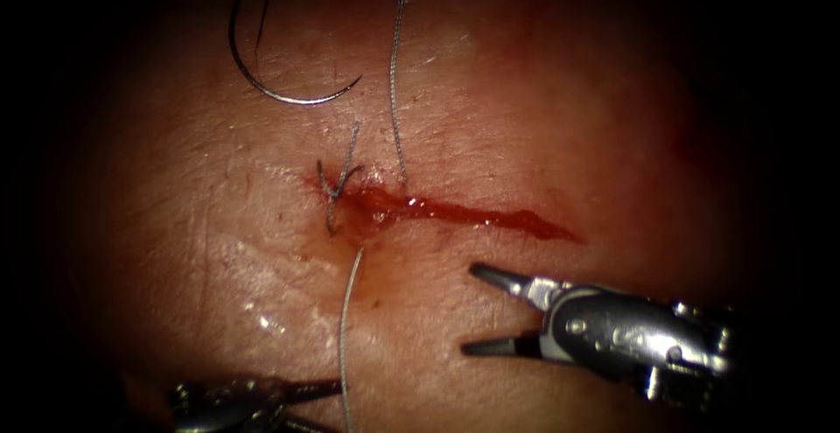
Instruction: Wound Closure
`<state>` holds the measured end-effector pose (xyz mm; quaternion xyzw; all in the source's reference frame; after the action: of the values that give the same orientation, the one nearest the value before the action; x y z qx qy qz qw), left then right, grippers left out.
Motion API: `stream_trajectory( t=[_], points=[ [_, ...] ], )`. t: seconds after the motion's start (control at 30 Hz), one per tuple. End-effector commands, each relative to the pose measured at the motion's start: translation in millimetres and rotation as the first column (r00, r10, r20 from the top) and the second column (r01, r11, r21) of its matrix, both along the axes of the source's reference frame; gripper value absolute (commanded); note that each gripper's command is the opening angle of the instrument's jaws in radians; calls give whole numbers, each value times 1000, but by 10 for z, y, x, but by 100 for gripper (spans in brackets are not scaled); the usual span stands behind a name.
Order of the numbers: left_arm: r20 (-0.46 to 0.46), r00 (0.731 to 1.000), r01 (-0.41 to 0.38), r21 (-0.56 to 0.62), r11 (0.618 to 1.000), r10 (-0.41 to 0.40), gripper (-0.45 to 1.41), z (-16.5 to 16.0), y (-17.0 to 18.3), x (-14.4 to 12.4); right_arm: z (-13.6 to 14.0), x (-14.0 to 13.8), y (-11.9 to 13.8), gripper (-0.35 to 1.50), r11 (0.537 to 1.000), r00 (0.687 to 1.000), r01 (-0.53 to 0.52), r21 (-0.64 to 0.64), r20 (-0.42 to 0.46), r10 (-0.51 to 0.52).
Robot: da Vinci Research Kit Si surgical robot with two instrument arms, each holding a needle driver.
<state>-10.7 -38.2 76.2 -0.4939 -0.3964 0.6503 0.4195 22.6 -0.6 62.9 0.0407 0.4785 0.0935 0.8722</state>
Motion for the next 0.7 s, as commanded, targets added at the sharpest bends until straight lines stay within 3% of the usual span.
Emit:
stream_trajectory(
  t=[0.03,0.27,0.7],
  points=[
    [18,1000,2,0,1000,-2,73,4,-10,1,4,10,-5,135,1000,1000,3,3,-3,-3],
    [171,982,66,76,995,-78,69,-15,-1,-15,6,11,-7,135,1000,1000,4,1,-3,-4],
    [206,974,74,94,993,-92,61,-36,7,-40,6,11,-8,136,1000,1000,5,0,-4,-5]
  ],
)
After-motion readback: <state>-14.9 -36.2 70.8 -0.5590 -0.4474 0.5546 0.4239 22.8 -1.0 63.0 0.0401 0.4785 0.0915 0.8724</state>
